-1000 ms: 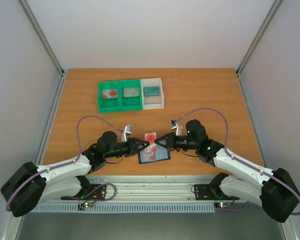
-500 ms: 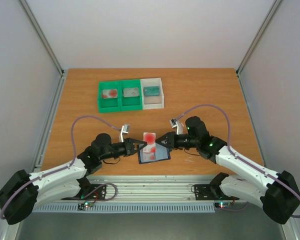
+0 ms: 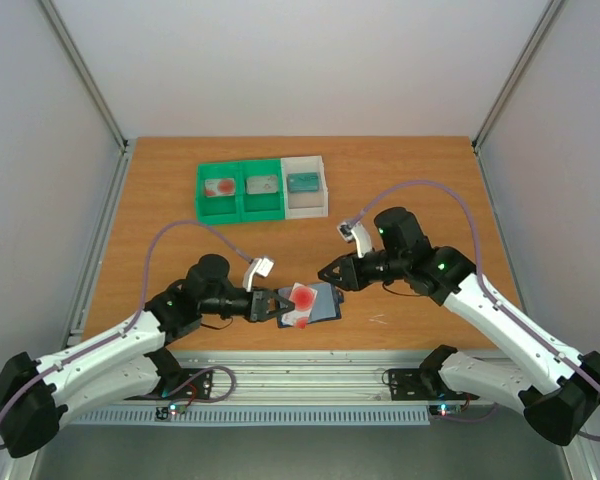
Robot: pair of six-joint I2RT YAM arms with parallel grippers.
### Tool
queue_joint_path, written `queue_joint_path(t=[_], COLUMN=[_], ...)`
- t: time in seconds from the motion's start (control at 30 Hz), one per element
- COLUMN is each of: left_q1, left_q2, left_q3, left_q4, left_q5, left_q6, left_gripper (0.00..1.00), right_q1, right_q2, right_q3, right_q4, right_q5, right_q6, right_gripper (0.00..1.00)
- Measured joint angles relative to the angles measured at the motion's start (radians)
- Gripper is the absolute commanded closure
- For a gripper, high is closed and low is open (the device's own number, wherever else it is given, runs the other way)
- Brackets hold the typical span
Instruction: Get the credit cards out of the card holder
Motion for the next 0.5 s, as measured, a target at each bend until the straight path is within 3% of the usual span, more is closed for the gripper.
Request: queue_joint_path(t=[0.23,0.5], left_q1=[0.0,0.0], left_q2=[-0.005,-0.025], left_q3=[0.001,0.005], left_q4=[-0.038,-0.026], left_q5=[0.094,0.158], left_q6=[0.032,0.042], left_gripper=[1.0,1.0], right_q1=[0.0,0.0], right_q2=[0.054,0.095], right_q3=[0.025,0.027], right_q4=[-0.094,-0.079], right_q5=[-0.074,-0.247], right_q6=[-0.1,-0.109], right_gripper=[0.71,0.69])
